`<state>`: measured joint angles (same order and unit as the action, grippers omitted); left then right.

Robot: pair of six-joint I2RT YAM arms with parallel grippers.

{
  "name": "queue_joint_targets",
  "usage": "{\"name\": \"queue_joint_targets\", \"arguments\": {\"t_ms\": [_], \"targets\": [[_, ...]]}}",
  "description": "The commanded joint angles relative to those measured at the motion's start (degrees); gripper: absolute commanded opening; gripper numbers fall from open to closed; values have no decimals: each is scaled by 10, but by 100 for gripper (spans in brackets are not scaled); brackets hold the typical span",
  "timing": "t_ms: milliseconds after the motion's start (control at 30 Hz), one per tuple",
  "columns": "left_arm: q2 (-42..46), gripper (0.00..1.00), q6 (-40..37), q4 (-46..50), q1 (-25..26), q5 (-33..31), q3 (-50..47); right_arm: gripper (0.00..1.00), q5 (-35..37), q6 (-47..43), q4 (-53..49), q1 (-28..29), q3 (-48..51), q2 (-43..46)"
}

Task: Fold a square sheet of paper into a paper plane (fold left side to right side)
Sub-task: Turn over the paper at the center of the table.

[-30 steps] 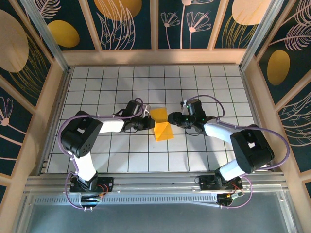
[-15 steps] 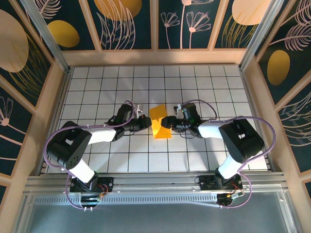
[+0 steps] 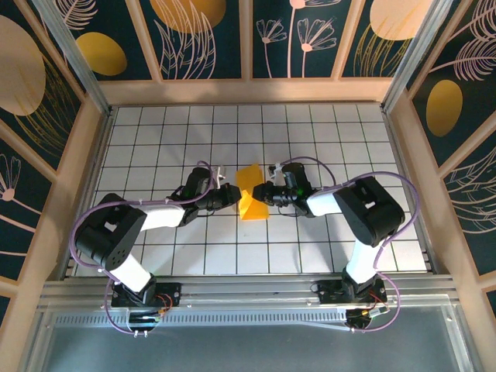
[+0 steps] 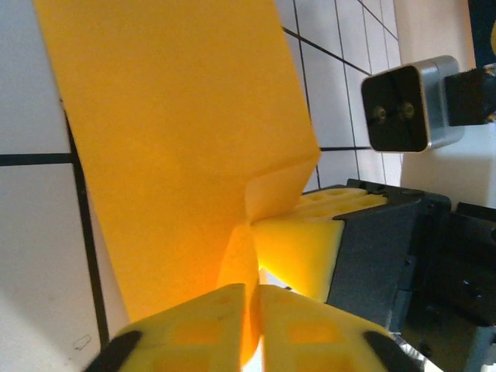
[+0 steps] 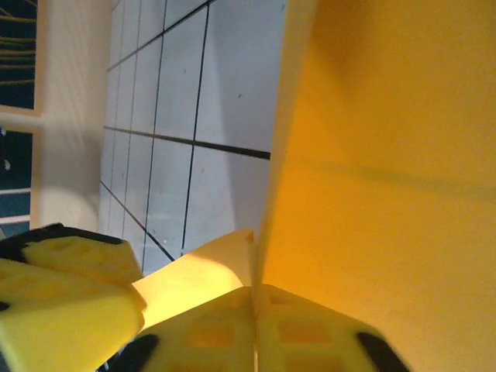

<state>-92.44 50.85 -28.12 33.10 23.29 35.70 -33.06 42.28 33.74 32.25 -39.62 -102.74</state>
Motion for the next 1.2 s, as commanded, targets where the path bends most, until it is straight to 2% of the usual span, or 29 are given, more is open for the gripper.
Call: {"name": "queue_joint_targets", "arguments": {"t_ms": [0,133,267,433,600,700,800,1167], "targets": [[47,27,-8,19,-3,-45,-5,0,21,-9,7,-4,-3,21],[114,51,-24,74,-5,-99,0,0,38,-32,-16,-6,-3,66],[196,75,-23,109,-10,-148,-2,0,38,-52,-20,-42,-1,124],[285,99,7,78,-17,-153,-22,0,1,-47,25,-67,2,206],[309,99,83,-99,-21,-67,-62,0,-29,4,107,-75,-3,259],[277,99,142,-216,-21,-4,-70,0,-53,55,168,-72,-12,260],[243,99,185,-300,-21,32,-67,0,-64,84,197,-61,-22,256],[187,96,198,-320,-14,67,-27,0,-69,133,272,-30,-38,211]]}}
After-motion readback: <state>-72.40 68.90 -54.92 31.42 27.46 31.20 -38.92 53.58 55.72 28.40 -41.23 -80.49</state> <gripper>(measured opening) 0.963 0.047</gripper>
